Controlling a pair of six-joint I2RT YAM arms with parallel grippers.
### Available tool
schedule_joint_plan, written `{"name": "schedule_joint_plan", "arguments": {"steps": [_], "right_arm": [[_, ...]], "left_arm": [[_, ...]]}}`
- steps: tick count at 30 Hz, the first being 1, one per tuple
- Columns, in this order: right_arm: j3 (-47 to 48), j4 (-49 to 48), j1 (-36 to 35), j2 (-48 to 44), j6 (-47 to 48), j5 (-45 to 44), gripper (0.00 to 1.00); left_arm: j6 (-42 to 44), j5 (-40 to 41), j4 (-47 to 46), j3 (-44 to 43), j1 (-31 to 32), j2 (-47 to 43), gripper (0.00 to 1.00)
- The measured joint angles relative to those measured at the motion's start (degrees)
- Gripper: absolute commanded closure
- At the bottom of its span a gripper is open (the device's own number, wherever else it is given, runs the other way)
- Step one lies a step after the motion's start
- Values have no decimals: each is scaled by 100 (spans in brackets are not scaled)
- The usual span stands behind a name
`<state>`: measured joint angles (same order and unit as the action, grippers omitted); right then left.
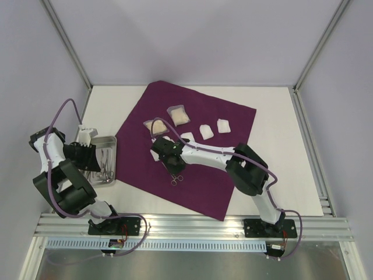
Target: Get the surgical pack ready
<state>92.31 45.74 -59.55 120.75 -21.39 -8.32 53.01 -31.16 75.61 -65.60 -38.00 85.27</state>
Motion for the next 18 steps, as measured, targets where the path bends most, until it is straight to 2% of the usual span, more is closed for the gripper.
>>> {"name": "schedule_joint_plan", "arguments": {"steps": [18], "right_arm": [[151,90,-116,131,90,-131,82]], "left_arm": [[42,-28,101,223,0,-278,56]]}}
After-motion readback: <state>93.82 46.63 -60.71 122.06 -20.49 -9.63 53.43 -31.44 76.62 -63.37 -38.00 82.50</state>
